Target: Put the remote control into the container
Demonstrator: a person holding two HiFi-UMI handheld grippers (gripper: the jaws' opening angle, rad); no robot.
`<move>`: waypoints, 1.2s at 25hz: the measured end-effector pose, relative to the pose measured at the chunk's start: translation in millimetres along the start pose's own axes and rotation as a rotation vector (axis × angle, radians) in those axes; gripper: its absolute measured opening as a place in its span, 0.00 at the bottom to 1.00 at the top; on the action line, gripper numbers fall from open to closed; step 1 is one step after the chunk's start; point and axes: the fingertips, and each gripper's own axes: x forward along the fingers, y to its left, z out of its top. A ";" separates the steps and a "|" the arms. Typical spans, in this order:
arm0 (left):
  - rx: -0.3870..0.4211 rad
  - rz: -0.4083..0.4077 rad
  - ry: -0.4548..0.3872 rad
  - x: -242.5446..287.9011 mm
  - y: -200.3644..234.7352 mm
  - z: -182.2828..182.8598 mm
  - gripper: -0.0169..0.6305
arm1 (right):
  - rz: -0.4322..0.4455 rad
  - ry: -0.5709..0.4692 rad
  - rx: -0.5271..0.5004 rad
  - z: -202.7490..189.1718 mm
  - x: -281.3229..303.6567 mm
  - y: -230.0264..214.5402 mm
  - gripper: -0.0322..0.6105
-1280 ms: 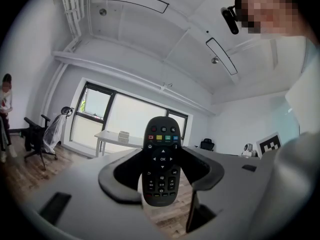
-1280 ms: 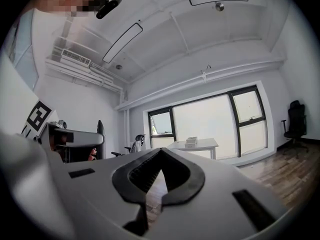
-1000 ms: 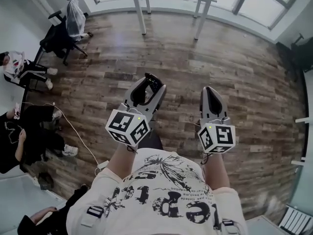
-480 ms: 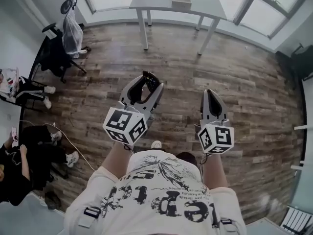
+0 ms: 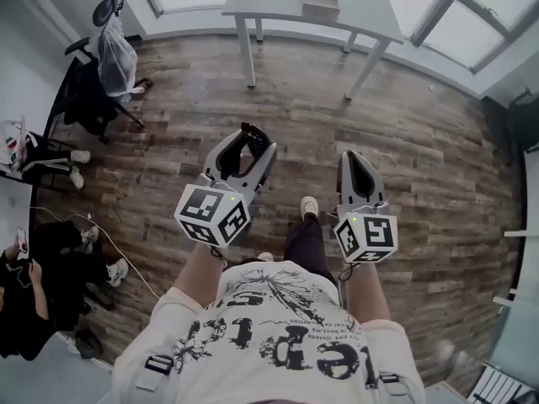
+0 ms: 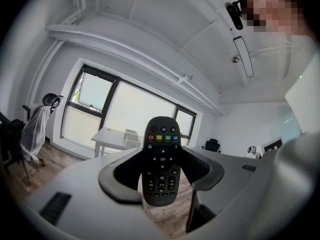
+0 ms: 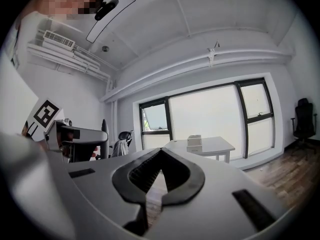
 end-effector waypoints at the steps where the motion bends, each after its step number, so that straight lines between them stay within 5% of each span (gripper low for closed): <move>1: 0.000 0.002 0.005 13.3 0.3 -0.2 0.41 | 0.007 0.003 0.000 0.2 9.1 -8.9 0.04; 16: 0.061 0.040 -0.080 233.0 3.7 84.0 0.41 | 0.131 -0.033 -0.018 68.9 195.4 -177.2 0.04; 30: 0.016 -0.007 -0.053 354.1 44.1 102.4 0.41 | 0.130 -0.018 0.077 72.6 306.7 -233.7 0.04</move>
